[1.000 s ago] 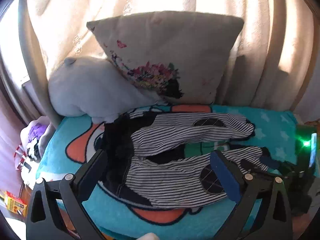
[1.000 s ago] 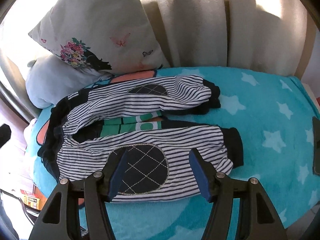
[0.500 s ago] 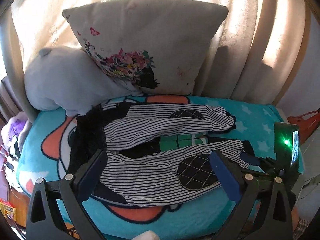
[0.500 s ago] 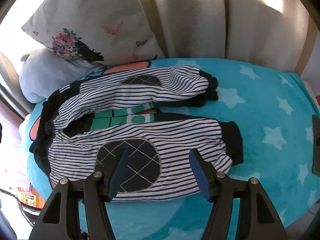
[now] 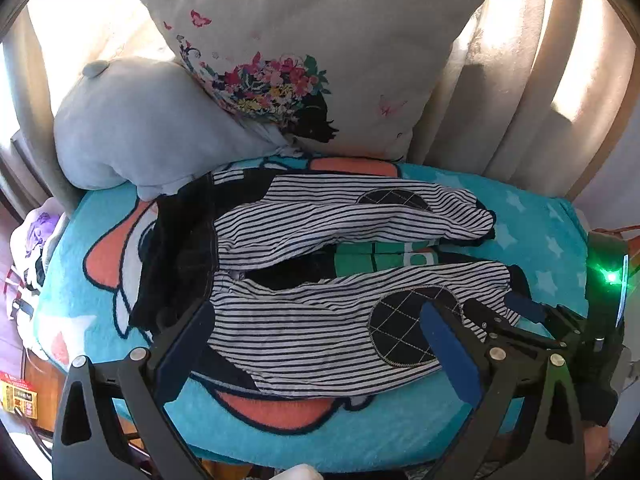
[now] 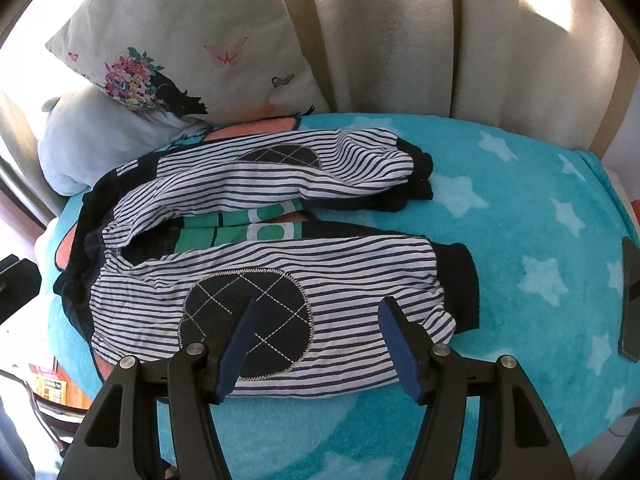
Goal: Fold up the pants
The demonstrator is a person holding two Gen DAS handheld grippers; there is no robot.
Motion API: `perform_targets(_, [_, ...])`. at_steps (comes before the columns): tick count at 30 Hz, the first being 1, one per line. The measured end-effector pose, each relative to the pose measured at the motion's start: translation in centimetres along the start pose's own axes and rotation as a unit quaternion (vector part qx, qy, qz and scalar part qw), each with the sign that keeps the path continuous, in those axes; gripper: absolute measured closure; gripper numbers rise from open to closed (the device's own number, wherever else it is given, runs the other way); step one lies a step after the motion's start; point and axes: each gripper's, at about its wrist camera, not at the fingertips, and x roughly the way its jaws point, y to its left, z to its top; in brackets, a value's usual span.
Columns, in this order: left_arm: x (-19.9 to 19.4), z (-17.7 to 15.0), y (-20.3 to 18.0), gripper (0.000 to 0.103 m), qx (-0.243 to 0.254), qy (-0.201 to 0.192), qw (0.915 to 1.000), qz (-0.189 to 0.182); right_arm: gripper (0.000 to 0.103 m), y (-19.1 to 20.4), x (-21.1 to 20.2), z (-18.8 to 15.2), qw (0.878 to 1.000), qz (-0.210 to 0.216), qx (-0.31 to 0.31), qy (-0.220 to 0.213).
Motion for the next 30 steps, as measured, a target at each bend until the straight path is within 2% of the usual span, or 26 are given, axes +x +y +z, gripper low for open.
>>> perform_targets(6, [0.5, -0.3, -0.1, 0.001, -0.002, 0.011, 0.9999, 0.013, 0.035, -0.2, 0.0, 0.1, 1.000, 0.004, -0.002, -0.002])
perform_targets(12, [2.0, -1.3, 0.5, 0.001, -0.004, 0.049, 0.9986, 0.019, 0.035, -0.8, 0.0, 0.2, 1.000, 0.004, 0.004, -0.004])
perform_targets(16, [2.2, -1.9, 2.5, 0.009, -0.021, 0.063, 0.9976, 0.020, 0.035, -1.5, 0.1, 0.7, 1.000, 0.000, 0.009, -0.007])
perform_targets(21, [3.6, -1.9, 5.9, 0.009, -0.047, 0.086, 0.9950, 0.021, 0.035, -2.6, 1.1, 2.0, 0.999, -0.008, 0.035, -0.002])
perform_targets(27, [8.7, -2.5, 6.0, 0.010, -0.001, 0.131, 0.9911, 0.026, 0.035, -2.8, 1.8, 4.0, 0.998, -0.033, 0.052, -0.005])
perform_targets(30, [10.8, -3.0, 6.1, 0.020, 0.022, 0.155, 0.9873, 0.031, 0.035, -2.3, 1.8, 4.8, 0.998, -0.042, 0.050, -0.007])
